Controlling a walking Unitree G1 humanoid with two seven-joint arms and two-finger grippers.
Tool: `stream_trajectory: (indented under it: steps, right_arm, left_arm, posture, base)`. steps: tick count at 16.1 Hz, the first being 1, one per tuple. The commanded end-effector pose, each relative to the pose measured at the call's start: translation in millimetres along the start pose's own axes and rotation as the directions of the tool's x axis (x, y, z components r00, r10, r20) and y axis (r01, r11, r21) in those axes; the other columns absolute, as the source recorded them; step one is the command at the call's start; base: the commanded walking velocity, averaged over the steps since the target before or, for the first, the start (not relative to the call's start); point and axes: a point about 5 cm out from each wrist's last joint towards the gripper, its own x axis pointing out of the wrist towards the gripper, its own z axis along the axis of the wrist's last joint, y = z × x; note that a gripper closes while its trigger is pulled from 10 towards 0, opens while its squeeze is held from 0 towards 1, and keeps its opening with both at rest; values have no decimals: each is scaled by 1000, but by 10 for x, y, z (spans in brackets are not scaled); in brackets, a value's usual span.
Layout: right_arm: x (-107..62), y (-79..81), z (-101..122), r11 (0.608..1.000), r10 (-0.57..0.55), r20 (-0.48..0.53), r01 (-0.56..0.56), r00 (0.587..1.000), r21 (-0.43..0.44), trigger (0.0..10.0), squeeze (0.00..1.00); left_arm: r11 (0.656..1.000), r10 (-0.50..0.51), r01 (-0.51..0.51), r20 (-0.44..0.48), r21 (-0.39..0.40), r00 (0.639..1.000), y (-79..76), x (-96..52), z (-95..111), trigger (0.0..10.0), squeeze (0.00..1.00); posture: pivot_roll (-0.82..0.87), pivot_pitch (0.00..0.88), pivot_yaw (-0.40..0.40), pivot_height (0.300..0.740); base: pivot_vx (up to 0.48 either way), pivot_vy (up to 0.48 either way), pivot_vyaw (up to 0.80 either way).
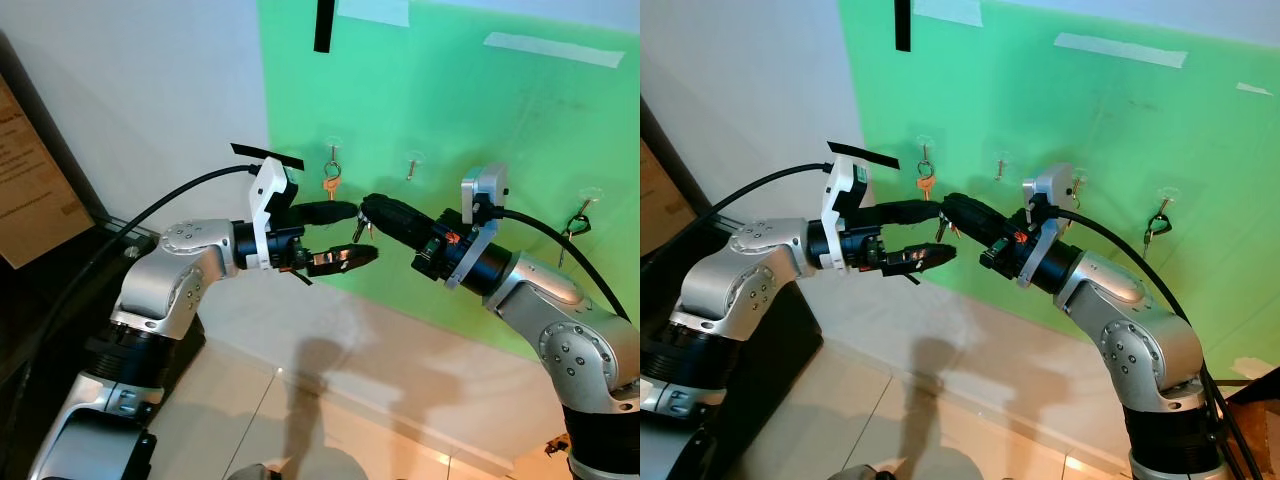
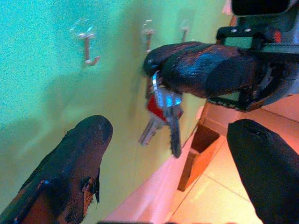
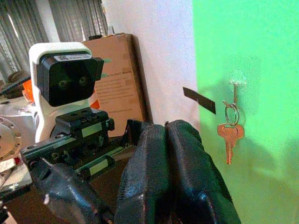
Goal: Hang keys on a hook
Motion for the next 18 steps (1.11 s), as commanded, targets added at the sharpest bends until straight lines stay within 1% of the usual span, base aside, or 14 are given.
stream_trajectory:
  steps: [1,3,4,7,10,13,18]
  right_arm:
    - [21,3,68,1000,5,22,-5,1000,-27,10000,0]
    - [27,10,72,1000,10,25,-9,1000,-28,10000,0]
    - [33,17,76,1000,14,27,-13,1000,-28,10000,0]
    - [39,28,74,999,18,28,-18,999,-29,10000,0]
    - [35,33,71,999,17,27,-16,999,-29,10000,0]
    - [33,41,63,999,21,24,-20,999,-31,10000,0]
    - [54,71,60,999,40,23,-39,999,-34,10000,0]
  left_arm:
    - [1000,15,-15,-11,12,1000,6,-6,9,10000,0]
    - [999,41,-41,0,2,999,29,-5,-14,10000,0]
    - [1000,26,-26,18,-17,999,27,13,-22,0,0]
    - [999,-14,15,31,-36,999,-3,61,-22,0,0]
    - [999,-13,15,37,-38,999,-4,77,-17,0,0]
    - [998,-25,27,43,-57,999,-16,82,-25,0,0]
    - [998,-5,7,21,-69,1000,1,105,-70,0,0]
  posture:
    - [-127,0,49,740]
    - [-123,0,47,740]
    - [-122,0,47,740]
    - [-126,0,50,740]
    - [-130,0,52,740]
    - [-130,0,51,740]
    - [-131,0,50,740]
  base:
    - [0,0,0]
    - [0,0,0]
    - [0,0,0]
    - [0,0,0]
    - [0,0,0]
    - [0,0,0]
    - [0,0,0]
